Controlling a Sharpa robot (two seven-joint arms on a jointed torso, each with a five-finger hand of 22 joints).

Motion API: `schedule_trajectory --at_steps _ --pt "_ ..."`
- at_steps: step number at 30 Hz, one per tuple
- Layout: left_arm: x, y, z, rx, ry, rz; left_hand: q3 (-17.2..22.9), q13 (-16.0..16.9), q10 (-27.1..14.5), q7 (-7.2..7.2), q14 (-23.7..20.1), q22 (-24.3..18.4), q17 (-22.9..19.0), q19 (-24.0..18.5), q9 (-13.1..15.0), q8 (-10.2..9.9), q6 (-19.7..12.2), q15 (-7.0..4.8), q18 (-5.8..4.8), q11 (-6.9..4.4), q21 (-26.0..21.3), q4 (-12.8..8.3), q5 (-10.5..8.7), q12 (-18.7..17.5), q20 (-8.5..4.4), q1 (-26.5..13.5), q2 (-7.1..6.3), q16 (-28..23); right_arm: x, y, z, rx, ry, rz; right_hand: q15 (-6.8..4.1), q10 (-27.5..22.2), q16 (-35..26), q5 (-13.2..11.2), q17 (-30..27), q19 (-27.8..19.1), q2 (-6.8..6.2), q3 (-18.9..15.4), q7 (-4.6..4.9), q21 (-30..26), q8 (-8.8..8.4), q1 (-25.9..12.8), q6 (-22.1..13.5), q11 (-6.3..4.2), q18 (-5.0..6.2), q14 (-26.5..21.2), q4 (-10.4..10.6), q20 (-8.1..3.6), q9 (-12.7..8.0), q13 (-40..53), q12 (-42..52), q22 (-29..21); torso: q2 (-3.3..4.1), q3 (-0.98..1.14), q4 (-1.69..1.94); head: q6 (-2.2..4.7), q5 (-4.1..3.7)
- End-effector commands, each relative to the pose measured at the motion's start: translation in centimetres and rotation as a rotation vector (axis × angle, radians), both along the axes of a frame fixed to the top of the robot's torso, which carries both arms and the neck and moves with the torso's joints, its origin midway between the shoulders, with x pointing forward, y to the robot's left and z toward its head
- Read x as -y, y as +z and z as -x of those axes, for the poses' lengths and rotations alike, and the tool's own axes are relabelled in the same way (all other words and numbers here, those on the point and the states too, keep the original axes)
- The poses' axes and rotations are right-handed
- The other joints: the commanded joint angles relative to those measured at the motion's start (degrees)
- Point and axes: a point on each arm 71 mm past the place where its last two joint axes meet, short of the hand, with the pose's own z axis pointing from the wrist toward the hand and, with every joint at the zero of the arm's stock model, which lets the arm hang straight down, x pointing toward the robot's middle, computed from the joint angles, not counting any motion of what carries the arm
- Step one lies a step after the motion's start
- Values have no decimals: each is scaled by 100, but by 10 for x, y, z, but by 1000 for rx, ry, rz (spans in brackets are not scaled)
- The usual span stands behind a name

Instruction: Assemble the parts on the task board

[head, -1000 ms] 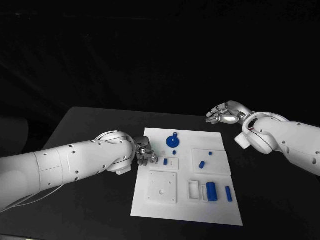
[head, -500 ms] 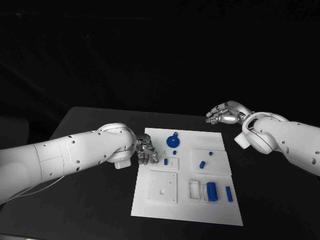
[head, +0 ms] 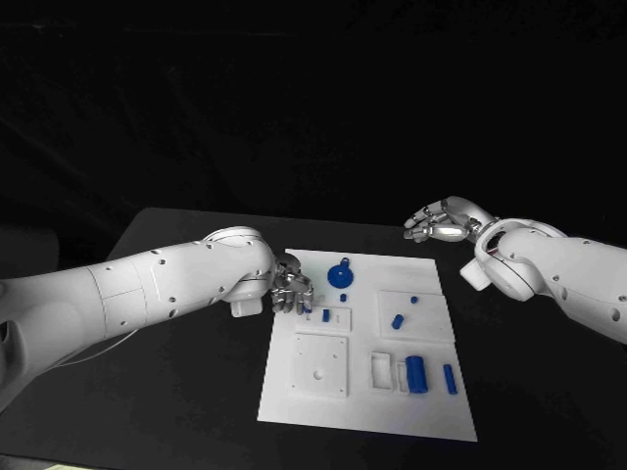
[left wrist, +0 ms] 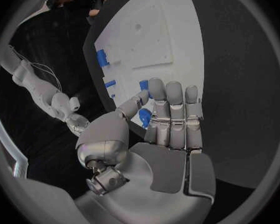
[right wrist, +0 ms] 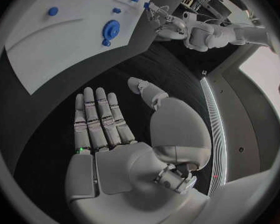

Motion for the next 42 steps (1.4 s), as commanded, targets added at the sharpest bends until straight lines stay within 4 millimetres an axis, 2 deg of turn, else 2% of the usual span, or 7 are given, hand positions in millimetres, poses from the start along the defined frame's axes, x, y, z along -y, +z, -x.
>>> schedule_trajectory --at_steps 1,5,10,17,24,38,42 --pt "6 2 -3 7 -22 -35 211 73 136 -434 99 141 54 88 108 78 522 -31 -89 -86 96 157 321 139 -406 -100 -15 131 -2 0 0 0 16 0 -11 14 39 36 9 7 25 2 80 -22 12 -11 8 21 66 -22 -35 4 -8 -8 -31 4 1 -2 -2 -5 4" --pt "11 1 -6 7 -41 -68 260 130 128 -455 109 139 85 93 203 106 548 -48 -89 -108 151 159 396 244 -435 -147 -24 222 -3 0 0 0 17 0 -11 14 39 38 9 7 25 3 80 -22 13 -10 8 21 65 -22 -36 4 -9 -8 -31 4 1 -1 -3 -8 14" --pt "15 -1 -7 -30 -69 -97 288 145 115 -459 102 140 90 93 237 107 544 -54 -89 -114 175 157 396 275 -449 -126 -47 245 -4 0 0 0 19 0 -11 15 40 39 9 7 24 3 80 -21 13 -10 8 21 65 -23 -38 5 -9 -8 -31 4 4 2 -15 -20 26" --pt "19 1 -9 -34 -105 -138 322 155 84 -458 75 140 90 65 290 100 526 -53 -89 -115 204 159 392 307 -458 -57 -97 269 -4 0 0 0 18 0 -11 15 40 42 9 6 23 2 80 -21 13 -10 9 22 65 -23 -39 6 -10 -8 -31 4 4 -2 -7 -33 16" --pt "22 0 -8 -75 -130 -154 328 162 82 -460 75 138 93 49 315 101 530 -48 -89 -119 215 160 404 327 -457 -30 -100 287 -5 0 0 1 20 -1 -11 15 41 44 9 6 22 1 80 -21 14 -12 9 22 65 -23 -39 7 -10 -8 -31 5 3 -5 -4 -48 13" --pt "21 -3 -13 -41 -118 -192 323 170 79 -463 76 137 96 32 351 103 536 -40 -88 -122 231 161 423 356 -453 -9 -94 315 -7 0 0 1 23 -2 -11 15 42 46 9 6 23 0 81 -21 15 -15 9 22 65 -24 -39 8 -12 -8 -32 5 4 -6 -2 -88 3" --pt "24 -3 -12 -38 -122 -188 318 173 80 -464 78 137 97 33 361 104 539 -39 -89 -124 237 161 429 366 -453 -10 -90 323 -8 0 -1 0 25 -2 -11 15 43 46 9 6 24 0 81 -21 15 -16 8 22 65 -25 -38 9 -12 -8 -32 5 5 -11 -12 -95 -1"
